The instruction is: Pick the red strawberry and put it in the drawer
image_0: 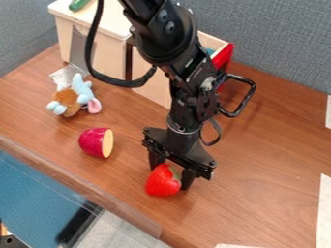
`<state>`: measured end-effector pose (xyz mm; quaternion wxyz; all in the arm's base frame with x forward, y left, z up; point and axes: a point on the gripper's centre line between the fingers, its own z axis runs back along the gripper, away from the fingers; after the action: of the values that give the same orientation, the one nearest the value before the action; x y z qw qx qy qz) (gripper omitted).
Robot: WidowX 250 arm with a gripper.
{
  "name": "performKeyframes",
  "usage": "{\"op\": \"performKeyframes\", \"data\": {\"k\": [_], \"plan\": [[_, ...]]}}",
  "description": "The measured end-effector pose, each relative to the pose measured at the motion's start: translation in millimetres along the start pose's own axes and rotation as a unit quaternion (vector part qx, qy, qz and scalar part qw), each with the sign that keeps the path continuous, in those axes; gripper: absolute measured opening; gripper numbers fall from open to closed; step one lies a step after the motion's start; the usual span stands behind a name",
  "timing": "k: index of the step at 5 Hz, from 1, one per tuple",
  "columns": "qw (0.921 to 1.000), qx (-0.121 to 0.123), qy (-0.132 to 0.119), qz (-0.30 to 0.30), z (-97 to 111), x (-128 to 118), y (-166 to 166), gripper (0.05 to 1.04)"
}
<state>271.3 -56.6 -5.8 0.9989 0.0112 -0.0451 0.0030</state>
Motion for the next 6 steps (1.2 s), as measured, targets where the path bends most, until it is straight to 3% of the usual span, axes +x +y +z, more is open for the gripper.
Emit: {"op": "performKeyframes", "data": {"k": [1,2,3,4,5,6], "plan": [[0.9998,-0.013,-0.001,-0.013,12.4,-6.7,1.9,0.358],[0.9992,-0.032,-0.023,0.009,38.1,-3.7,15.5,0.232],[0.9988,-0.045,-0.018,0.008,42.8,-5.6,17.7,0.485],[0.9969,-0.062,-0.046,-0.014,62.6,-7.5,15.6,0.791],[0.9946,-0.071,-0.054,-0.054,66.7,-25.3,17.9,1.003],[0.9894,-0.075,-0.054,-0.112,63.9,-41.2,20.5,1.003]]}}
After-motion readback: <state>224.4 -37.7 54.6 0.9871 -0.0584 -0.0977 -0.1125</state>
